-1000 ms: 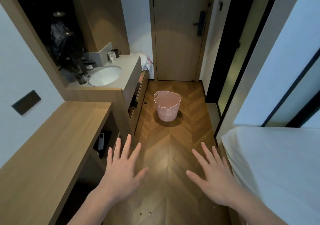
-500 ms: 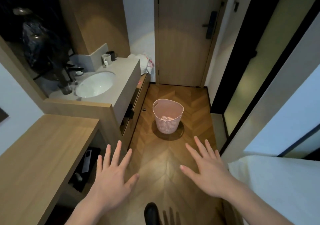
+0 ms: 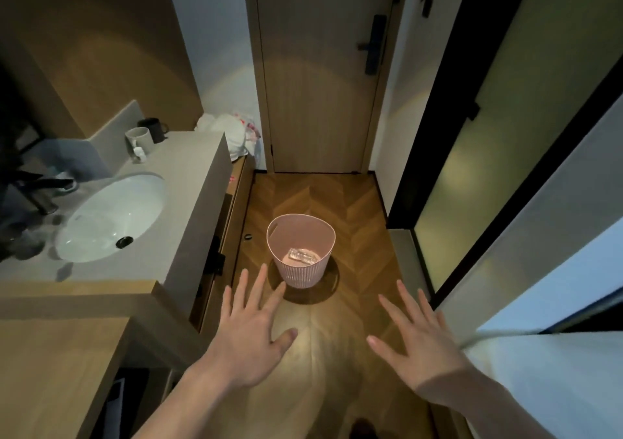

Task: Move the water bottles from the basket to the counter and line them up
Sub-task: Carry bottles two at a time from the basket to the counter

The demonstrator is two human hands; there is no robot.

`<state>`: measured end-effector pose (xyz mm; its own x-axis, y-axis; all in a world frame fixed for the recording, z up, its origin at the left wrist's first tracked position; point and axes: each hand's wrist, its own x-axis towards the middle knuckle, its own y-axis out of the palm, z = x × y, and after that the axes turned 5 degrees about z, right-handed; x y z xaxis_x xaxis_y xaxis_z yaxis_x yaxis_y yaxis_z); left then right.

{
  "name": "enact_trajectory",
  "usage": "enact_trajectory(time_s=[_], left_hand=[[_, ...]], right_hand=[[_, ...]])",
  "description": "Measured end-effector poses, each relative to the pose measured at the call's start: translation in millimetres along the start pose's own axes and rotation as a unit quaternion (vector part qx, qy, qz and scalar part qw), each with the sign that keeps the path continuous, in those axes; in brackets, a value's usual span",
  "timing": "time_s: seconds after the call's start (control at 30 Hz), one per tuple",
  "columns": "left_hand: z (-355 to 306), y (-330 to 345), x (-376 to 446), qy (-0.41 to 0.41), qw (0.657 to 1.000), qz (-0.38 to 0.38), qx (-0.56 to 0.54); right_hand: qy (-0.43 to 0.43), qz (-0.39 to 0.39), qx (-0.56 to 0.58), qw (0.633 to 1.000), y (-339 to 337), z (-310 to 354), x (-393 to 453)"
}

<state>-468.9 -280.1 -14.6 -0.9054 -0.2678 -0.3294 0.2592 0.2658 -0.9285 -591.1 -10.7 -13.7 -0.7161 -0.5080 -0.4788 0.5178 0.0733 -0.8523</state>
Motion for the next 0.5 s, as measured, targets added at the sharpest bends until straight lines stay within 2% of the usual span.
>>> enact_trajectory(time_s=[0.17, 0.5], left_hand=[[10, -14, 90, 0.000, 1.000, 0.003, 0.017], [28, -40, 254, -0.094, 0.993, 0.075, -0.011]], right_hand=[[0.019, 0.021, 0.004, 1.000, -23, -12, 92], [-0.033, 0.062, 0.055, 0.996, -92, -39, 273]])
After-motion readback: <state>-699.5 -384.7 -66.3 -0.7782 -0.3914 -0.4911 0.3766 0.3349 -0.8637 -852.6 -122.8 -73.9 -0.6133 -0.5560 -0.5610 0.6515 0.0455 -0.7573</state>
